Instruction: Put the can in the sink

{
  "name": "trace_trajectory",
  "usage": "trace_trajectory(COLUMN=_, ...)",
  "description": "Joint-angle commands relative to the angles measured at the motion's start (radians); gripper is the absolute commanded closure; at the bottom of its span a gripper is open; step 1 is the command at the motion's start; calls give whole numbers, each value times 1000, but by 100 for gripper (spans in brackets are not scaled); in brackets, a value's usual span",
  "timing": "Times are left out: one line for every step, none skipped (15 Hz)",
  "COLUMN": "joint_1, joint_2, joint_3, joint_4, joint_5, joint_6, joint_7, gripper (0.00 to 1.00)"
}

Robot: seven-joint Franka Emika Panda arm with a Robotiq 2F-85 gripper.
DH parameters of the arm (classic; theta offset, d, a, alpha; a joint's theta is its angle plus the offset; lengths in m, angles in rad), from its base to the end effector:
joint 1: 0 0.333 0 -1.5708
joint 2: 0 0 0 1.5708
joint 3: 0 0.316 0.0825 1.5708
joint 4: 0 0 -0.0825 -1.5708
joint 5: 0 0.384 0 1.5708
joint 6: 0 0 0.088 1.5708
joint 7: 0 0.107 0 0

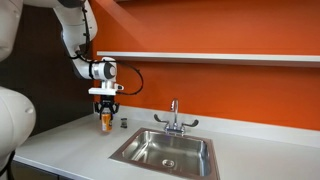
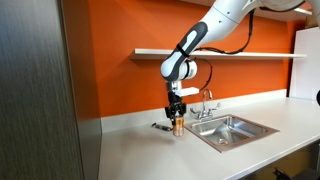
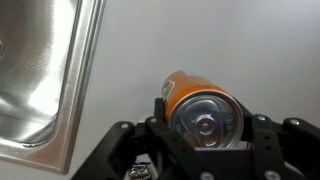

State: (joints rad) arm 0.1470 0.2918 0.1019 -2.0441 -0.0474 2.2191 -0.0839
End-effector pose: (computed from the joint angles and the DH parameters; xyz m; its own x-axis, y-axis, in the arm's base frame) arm 0.5619 0.1400 0.2898 0.9293 0.3511 -0.1147 0.3530 -0.9356 -0.0047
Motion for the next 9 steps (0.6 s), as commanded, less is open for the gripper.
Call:
trace_trajectory(joint_1=-14, joint_2=-72, joint_3=-11, joint_4=-48, joint_5=-17, joint_6=-14, joint_7=38, gripper=62)
trace_trajectory(joint_1=-20, joint_2=-83, joint_3=-19, joint_4=-60, joint_5=-16, joint_6=-11, joint_7=40, gripper=62)
trace_trajectory(joint_1=-26, joint_2=-95, joint_3=-26, joint_4=-71, joint_5=-14, joint_6=-8, joint_7=42, gripper=62)
trace_trajectory(joint_1=-34, joint_2=-109, joint_3=-34, joint_4=-83, joint_5=-10, joint_6=-4, joint_7=44, gripper=62)
trace_trajectory(joint_1=-41, joint_2=-121, joint_3=-43, joint_4=-94, joint_5=-11, joint_6=-1, joint_7=45, gripper=62)
trace_trajectory(joint_1=-50, joint_2=-135, joint_3=-51, joint_4=-106, joint_5=-8, joint_6=2, joint_7=46, gripper=62)
trace_trajectory(joint_1=-60, joint_2=-147, joint_3=-60, joint_4=-119, joint_5=-7, joint_6=8, joint_7=46, gripper=62)
trace_trajectory(joint_1=-70, joint_2=-162, joint_3=-70, joint_4=-132, joint_5=-6, joint_6=11, joint_7=46, gripper=62)
trace_trajectory(joint_1=-80, joint_2=-174, joint_3=-78, joint_4=-144, joint_5=-3, joint_6=15, joint_7=46, gripper=62)
